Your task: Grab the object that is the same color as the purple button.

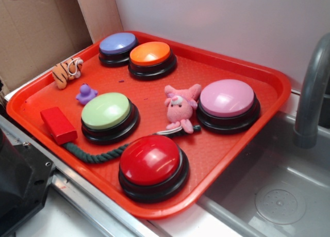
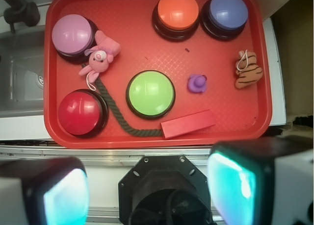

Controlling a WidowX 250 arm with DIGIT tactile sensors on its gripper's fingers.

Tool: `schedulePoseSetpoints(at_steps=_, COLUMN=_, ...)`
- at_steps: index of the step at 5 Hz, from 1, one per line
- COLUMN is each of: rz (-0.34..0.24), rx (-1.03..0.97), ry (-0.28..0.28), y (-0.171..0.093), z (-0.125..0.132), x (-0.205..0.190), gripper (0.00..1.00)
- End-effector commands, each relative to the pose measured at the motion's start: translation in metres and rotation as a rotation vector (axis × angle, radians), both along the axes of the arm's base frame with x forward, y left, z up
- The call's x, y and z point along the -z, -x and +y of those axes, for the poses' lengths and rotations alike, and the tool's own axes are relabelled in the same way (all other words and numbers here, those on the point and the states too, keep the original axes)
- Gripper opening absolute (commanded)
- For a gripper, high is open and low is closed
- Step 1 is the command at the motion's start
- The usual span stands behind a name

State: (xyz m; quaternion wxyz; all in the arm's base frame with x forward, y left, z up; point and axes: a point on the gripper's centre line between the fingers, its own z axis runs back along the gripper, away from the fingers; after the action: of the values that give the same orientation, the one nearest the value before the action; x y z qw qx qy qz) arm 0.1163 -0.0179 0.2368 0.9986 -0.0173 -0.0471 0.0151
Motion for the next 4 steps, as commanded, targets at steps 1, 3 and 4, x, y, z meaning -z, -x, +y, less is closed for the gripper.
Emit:
schedulePoseSetpoints(at_steps=1, rz=0.000, rx=0.000, ry=0.000, y=0.000, z=0.000, x=0.000, gripper=1.00)
schedulePoseSetpoints(at_steps=3, rz=-0.023, rx=-0.263, ry=0.017, y=-0.014, z=0.028, x=0.026, gripper=1.00)
schedulePoseSetpoints(at_steps=4, rz=0.004, rx=-0.437, ry=0.065, y=-0.019, z=0.050, x=0.050, gripper=1.00)
